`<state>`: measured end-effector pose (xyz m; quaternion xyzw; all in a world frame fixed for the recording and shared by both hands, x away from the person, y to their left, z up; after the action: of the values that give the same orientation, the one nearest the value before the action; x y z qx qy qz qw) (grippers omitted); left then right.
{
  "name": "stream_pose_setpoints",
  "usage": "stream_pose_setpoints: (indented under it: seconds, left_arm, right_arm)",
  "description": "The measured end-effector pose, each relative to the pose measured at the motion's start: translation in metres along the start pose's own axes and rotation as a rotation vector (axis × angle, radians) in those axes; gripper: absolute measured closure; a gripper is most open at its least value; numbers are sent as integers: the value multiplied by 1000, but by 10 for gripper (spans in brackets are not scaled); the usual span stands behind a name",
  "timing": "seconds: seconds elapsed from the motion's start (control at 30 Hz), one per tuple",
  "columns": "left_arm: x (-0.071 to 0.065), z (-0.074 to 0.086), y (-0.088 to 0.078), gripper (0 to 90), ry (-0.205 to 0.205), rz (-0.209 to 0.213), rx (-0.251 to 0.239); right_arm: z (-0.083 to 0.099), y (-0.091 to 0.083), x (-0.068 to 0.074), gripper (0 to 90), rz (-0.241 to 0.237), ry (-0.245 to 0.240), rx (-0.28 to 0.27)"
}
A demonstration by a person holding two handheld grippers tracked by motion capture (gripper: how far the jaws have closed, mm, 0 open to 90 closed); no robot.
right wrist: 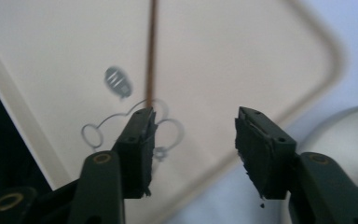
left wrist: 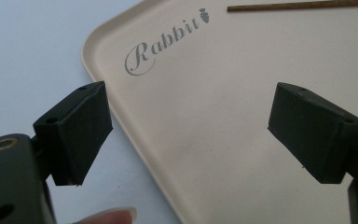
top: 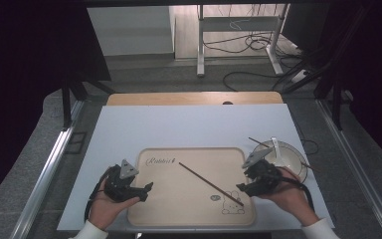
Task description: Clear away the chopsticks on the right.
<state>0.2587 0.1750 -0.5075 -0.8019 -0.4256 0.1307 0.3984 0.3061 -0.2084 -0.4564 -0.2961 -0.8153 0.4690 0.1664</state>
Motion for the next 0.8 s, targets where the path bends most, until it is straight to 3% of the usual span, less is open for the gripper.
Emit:
stream_pose_setpoints:
  seconds: [0.03,0.07,0.13,0.17,0.37,0.53,0.6,0.67,0.8]
  left_arm:
    - [0,0,0,133,-1,0,0]
    - [0,0,0,134,-1,0,0]
    - [0,0,0,134,1,0,1]
    - [0,0,0,134,0,1,0]
    - [-1,0,0,133,5,4,3]
    - [0,0,0,133,3,3,4]
    - [0,0,1,133,2,4,5]
    - [0,0,1,133,3,4,5]
    - [-1,-1,1,133,7,4,7]
  right_arm:
    - [0,-17,-14,402,7,27,-53]
    - [0,-17,-14,402,7,27,-53]
    - [1,-32,-28,391,10,56,-103]
    - [4,-46,-42,372,19,82,-140]
    - [16,-74,-80,357,58,158,-222]
    - [39,-88,-122,375,134,242,-226]
    - [44,-90,-128,376,147,256,-223]
    - [59,-91,-145,383,200,285,-191]
    - [79,-88,-162,398,221,301,-127]
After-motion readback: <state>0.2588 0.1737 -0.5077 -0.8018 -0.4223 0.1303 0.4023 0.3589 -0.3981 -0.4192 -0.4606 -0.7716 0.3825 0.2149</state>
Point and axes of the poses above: each handheld gripper's, and its own axes: y roughly forward along the jaws, z roughly out of its underside, x roughly to its left, the point moved 3 cm from there along y, roughly forward along the jaws, and after that the axes turned 7 degrees about y, right-handed, at the moved point
